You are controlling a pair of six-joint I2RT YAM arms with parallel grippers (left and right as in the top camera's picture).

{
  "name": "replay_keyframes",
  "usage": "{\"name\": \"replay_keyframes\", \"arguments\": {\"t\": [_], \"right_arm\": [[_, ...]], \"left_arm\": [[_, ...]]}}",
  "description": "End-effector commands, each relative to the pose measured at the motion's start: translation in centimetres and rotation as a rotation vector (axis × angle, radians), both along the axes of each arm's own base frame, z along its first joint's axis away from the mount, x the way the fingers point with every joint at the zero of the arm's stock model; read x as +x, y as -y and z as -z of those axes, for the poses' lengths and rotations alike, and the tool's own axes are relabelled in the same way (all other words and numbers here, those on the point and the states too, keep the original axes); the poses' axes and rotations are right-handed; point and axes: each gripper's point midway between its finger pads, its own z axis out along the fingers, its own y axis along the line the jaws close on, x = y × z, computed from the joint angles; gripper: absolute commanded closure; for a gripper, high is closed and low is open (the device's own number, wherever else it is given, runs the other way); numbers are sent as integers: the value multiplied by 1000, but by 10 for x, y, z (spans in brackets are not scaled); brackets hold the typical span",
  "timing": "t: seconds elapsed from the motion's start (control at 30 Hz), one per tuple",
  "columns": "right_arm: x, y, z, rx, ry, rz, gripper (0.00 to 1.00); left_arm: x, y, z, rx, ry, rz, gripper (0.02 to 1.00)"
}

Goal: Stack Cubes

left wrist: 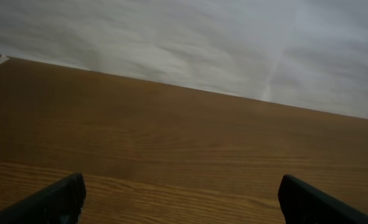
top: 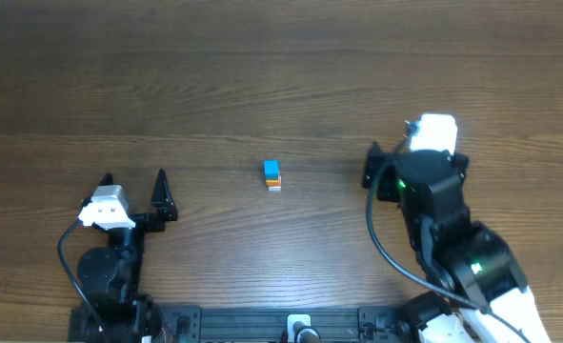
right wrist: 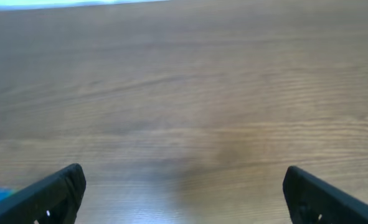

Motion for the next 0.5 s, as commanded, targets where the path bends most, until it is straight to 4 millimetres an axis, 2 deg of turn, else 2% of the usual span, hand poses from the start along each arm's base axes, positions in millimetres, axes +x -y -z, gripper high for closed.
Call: {"name": "replay_keyframes", "arguments": {"t": [0.03,0.17,0.3,0.5], "right_arm": [[-9,17,30,-33,48,-31,9],[-11,19,59,-36,118,-63,7],[-15,21,78,-19,159,-70,7],[-22,29,84,4,227,-105,9]], "left_arm": [[0,1,2,14,0,6,18],[0,1,2,14,0,6,18],[0,1,2,14,0,6,18],[0,1,2,14,0,6,18]]}}
